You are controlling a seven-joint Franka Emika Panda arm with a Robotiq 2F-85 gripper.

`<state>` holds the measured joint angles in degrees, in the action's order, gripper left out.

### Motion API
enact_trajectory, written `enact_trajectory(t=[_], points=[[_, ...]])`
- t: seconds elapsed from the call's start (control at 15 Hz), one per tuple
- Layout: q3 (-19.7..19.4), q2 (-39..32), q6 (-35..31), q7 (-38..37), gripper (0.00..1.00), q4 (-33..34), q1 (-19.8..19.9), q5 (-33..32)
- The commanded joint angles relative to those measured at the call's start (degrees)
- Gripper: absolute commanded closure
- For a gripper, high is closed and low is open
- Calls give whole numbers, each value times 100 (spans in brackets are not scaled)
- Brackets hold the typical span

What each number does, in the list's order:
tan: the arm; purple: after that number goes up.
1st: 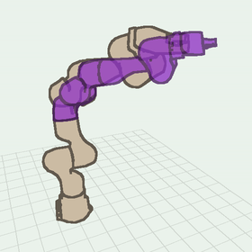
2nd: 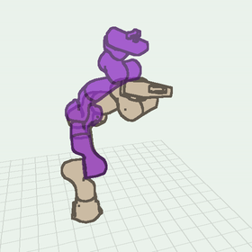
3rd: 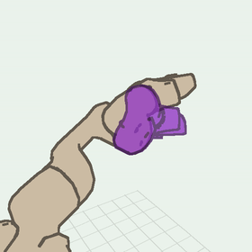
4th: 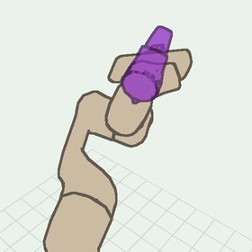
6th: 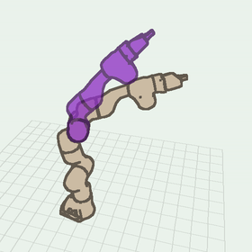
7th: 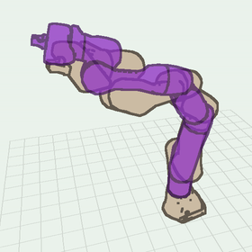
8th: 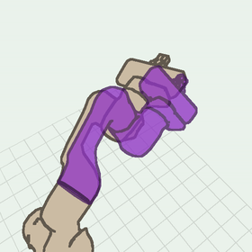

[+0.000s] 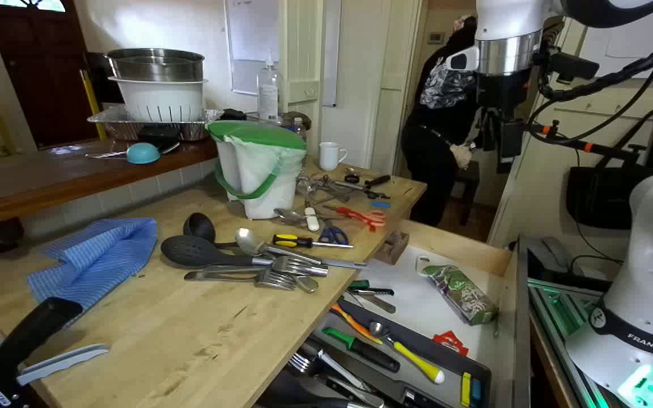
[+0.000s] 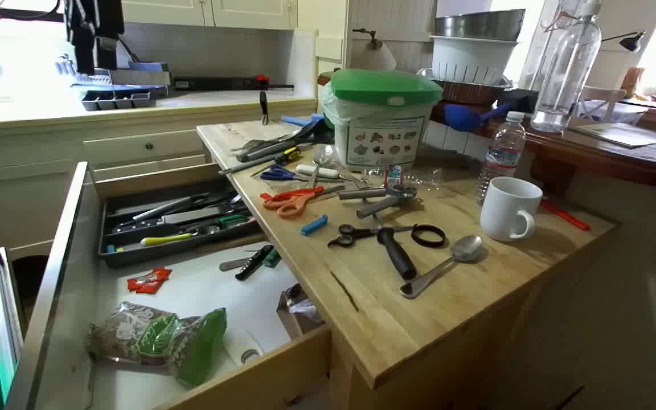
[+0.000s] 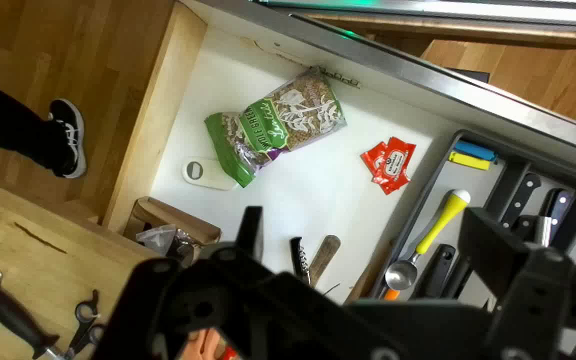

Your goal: Move the tool with a black handle on the far right of the table to the left panel of the cutlery rack in the drawer

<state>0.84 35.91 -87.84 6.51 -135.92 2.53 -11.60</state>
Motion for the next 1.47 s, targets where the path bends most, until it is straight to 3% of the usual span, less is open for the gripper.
enact_trajectory(t=[0.0, 1.4], points=[[-93, -6, 24, -55, 0, 14, -125, -42], [-159, -41, -109, -48, 0, -4, -110, -13]])
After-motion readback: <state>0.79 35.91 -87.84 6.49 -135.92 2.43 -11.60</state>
